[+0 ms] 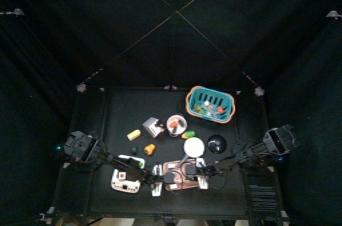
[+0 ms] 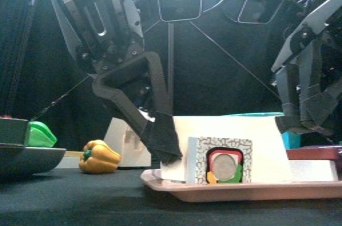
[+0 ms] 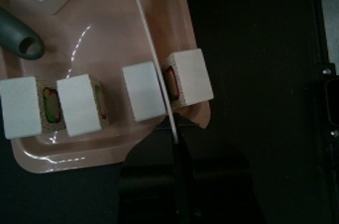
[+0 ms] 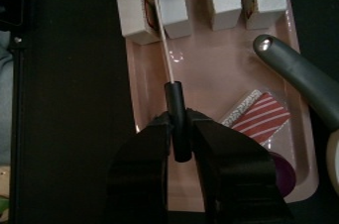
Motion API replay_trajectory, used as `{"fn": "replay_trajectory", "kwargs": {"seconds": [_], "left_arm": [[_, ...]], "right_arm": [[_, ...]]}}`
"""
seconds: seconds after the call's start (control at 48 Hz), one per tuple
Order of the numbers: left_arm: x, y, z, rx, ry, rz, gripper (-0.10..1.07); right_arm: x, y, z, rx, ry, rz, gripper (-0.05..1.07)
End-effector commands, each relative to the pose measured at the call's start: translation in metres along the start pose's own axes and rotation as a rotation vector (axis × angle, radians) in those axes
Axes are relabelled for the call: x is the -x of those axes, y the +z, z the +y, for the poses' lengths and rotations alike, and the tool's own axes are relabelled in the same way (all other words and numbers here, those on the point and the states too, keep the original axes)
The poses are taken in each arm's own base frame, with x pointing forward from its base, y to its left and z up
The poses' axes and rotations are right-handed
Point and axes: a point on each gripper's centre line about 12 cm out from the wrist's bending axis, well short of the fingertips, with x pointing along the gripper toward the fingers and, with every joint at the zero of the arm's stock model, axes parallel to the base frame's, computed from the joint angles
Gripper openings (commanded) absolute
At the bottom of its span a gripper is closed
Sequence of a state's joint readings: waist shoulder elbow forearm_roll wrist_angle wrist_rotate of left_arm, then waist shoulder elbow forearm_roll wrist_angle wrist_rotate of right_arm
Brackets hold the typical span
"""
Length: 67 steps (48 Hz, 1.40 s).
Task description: Cut sushi piece
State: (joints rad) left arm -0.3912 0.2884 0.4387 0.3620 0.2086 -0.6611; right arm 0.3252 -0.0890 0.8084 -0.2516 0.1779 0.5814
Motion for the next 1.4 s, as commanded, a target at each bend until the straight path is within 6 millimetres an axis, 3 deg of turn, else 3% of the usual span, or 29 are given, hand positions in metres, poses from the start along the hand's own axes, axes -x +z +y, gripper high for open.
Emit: {"fn": "replay_trajectory", "kwargs": {"seconds": [0.0, 0.583, 0.938, 1.375], "left_arm": [[0.001, 0.008, -0.005, -0.004, -0.018, -0.029, 0.30], [0.007, 0.027, -0.011, -0.017, -0.054, -0.105, 0.30], [0.009, 0.047, -0.001, -0.036, -0.050, -0.166, 0.30], [0.004, 0.050, 0.023, -0.031, -0.006, -0.162, 0.30]], "right_arm": [[0.004, 0.010, 0.000, -0.018, 0.010, -0.038, 0.50], [0.024, 0.017, 0.004, -0.024, 0.025, -0.075, 0.50], [0.035, 0.013, 0.000, -0.034, 0.001, -0.051, 0.50], [0.040, 0.007, -0.004, -0.042, -0.002, -0.048, 0.50]]}}
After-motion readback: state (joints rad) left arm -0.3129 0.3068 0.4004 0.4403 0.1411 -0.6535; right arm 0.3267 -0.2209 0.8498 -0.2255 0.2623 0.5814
